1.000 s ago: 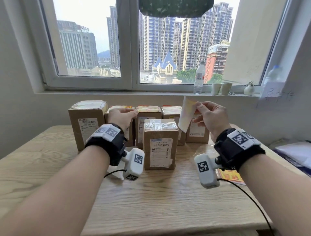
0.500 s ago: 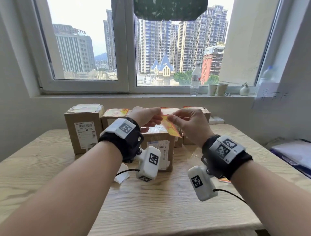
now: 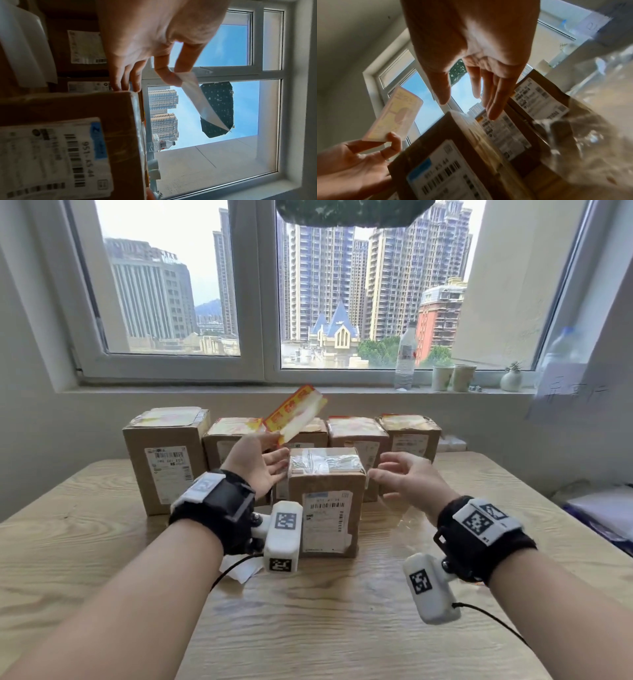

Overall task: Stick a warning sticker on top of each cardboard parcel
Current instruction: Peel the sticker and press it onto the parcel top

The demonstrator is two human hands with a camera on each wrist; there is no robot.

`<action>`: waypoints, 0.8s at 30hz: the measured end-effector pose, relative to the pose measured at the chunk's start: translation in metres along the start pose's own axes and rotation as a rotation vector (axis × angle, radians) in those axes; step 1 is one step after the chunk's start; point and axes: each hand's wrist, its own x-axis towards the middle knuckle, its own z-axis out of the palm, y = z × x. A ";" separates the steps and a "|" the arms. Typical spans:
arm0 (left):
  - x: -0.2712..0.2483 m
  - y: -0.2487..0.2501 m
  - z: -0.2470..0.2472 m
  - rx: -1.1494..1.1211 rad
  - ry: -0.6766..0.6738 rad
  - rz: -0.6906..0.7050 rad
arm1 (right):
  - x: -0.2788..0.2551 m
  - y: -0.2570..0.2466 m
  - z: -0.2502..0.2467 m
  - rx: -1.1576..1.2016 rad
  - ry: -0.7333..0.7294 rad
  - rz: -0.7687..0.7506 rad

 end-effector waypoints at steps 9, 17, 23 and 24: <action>0.001 -0.006 0.004 0.070 0.010 -0.036 | -0.001 0.008 0.020 -0.085 -0.096 -0.032; -0.031 -0.003 0.011 0.275 0.036 -0.047 | -0.024 0.005 0.005 -0.019 -0.186 0.030; -0.036 0.011 0.014 0.722 0.078 0.191 | -0.024 -0.034 -0.016 0.203 0.063 -0.069; -0.037 0.013 0.015 0.738 0.058 0.200 | -0.025 -0.044 -0.016 0.233 0.043 -0.082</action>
